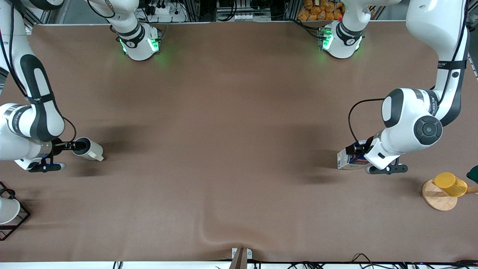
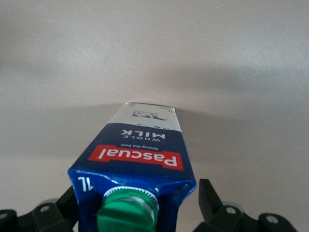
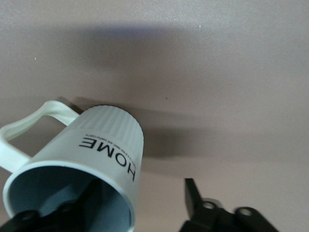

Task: Place milk next to cup
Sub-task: 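Grasp the milk carton with the left gripper while the right gripper grasps the mug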

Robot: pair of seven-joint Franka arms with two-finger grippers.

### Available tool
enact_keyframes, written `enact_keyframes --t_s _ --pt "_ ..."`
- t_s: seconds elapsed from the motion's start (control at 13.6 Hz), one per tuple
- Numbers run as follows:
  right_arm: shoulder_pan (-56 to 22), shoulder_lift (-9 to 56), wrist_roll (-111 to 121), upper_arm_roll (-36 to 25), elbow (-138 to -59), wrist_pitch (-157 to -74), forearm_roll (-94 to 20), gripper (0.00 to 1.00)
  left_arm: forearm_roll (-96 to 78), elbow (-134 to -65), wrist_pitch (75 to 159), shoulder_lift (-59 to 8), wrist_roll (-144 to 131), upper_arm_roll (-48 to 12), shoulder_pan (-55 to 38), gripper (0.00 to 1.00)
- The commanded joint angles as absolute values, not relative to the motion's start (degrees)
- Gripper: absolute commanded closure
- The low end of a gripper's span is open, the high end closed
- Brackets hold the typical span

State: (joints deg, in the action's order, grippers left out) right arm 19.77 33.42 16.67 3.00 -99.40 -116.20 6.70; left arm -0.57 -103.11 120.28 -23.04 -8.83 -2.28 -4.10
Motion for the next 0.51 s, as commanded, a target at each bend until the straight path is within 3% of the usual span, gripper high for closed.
enact_keyframes --t_s 0.0,0.44 --pt "21.27 34.19 17.31 3.87 -98.61 -116.10 5.54 1.00 0.97 -102.66 120.76 -23.38 -8.26 -2.46 -3.78 0.02" --pt "20.66 32.09 16.52 3.87 -96.34 -113.92 4.75 1.00 0.88 -101.96 120.76 -23.12 -7.21 -2.37 -3.69 0.30"
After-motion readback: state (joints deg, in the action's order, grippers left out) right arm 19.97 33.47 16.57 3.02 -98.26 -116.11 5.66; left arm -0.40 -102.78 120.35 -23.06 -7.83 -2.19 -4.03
